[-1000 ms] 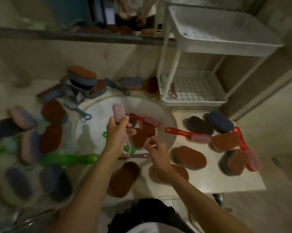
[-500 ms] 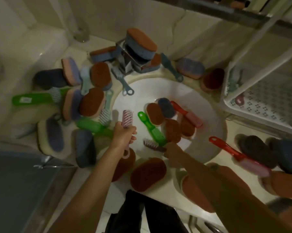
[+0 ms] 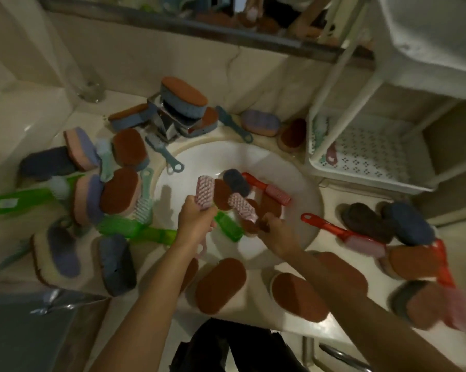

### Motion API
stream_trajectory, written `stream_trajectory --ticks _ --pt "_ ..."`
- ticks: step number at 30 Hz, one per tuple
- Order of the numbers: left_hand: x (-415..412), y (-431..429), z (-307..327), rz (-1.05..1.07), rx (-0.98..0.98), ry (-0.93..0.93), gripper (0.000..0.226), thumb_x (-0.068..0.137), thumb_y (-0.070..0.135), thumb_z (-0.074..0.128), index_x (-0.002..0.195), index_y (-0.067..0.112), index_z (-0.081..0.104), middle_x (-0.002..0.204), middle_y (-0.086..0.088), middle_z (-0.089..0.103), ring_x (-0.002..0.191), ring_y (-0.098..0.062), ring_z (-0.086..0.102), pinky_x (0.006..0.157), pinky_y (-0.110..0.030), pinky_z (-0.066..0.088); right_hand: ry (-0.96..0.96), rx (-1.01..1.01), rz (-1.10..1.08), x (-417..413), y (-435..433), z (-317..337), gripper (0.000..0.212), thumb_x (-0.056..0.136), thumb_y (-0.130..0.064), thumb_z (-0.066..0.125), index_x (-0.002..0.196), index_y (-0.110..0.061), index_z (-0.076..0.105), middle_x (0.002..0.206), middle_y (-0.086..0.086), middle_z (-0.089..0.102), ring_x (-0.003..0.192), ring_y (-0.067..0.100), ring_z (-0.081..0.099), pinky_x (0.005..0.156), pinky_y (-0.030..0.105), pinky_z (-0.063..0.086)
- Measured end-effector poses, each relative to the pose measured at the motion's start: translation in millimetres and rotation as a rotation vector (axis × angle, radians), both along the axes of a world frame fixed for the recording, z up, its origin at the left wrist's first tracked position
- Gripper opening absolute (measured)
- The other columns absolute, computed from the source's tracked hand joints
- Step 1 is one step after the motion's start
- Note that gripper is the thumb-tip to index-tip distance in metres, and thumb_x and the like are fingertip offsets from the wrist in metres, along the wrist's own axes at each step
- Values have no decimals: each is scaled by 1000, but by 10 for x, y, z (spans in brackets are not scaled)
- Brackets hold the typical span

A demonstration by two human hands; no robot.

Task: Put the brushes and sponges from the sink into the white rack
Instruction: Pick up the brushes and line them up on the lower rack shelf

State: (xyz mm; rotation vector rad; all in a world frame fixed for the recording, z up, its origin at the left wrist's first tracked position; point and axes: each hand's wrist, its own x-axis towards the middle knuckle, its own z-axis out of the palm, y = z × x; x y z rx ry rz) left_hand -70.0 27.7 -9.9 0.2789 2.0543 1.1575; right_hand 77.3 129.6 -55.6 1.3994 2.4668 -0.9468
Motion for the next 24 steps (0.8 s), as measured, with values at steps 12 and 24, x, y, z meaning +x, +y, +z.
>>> stream_trajectory --ticks 12,24 --pt "859 1039 509 -526 182 104 9 92 12 53 99 7 54 59 -2 55 36 -3 51 36 -13 41 296 257 -662 990 325 698 22 88 -26 58 90 -4 57 84 19 68 73 30 63 64 40 51" --pt "1444 2115 464 -508 170 -52 25 93 -1 42 115 4 53 74 -2 60 65 -11 59 60 -18 51 236 207 -567 1035 1886 640 27 87 -21 60 108 -4 57 103 20 67 95 34 64 81 38 51"
